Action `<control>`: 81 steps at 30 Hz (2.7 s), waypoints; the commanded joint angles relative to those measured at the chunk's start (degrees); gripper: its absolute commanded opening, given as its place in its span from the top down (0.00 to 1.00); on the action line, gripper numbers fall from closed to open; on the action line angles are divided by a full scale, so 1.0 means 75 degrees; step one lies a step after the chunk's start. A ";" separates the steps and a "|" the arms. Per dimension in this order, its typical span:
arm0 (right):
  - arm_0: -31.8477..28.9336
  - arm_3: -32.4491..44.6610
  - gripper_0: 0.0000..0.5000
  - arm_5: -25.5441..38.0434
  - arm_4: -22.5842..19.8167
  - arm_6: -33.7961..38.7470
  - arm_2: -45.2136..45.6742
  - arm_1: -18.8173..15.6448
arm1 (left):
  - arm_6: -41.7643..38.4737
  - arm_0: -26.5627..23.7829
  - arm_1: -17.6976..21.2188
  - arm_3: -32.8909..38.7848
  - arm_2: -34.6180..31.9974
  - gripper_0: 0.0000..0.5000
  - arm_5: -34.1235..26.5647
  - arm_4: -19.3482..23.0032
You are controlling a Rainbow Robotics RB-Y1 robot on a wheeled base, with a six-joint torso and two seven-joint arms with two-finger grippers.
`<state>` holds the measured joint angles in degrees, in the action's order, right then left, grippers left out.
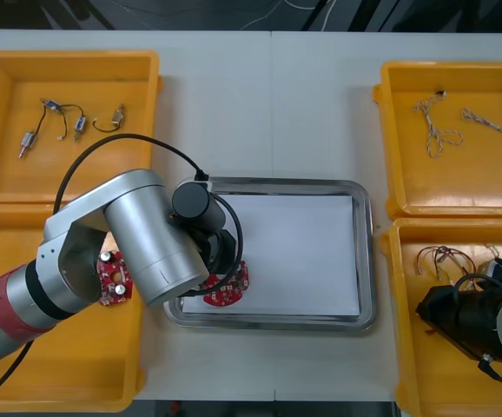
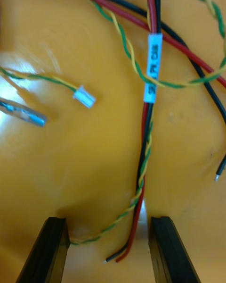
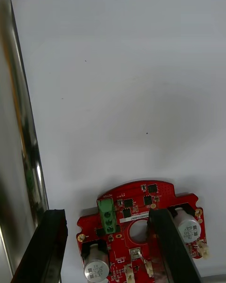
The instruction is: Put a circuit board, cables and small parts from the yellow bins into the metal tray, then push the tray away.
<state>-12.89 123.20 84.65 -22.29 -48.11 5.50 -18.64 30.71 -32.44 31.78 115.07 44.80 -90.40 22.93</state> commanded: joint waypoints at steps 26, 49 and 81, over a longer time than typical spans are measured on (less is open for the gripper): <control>-0.0226 -0.0091 1.00 -0.0014 0.0078 0.0403 -0.0123 0.0082 | -0.0591 -0.0937 0.1247 0.1204 -0.3113 0.00 -0.1950 0.3060; -0.0132 0.1573 1.00 0.2108 -0.0555 0.0415 0.0662 -0.1019 | 0.2234 -0.1160 0.2477 -0.0694 -0.5422 0.00 -0.2290 0.4056; -0.2042 0.2171 1.00 0.0748 -0.2887 0.0286 0.1611 -0.2402 | 0.7155 -0.2683 0.2630 -0.5112 -0.5879 0.00 -0.1821 0.3154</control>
<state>-24.60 137.35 91.83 -43.83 -46.35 16.02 -34.99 79.30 -48.74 48.93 78.98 2.28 -105.52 47.74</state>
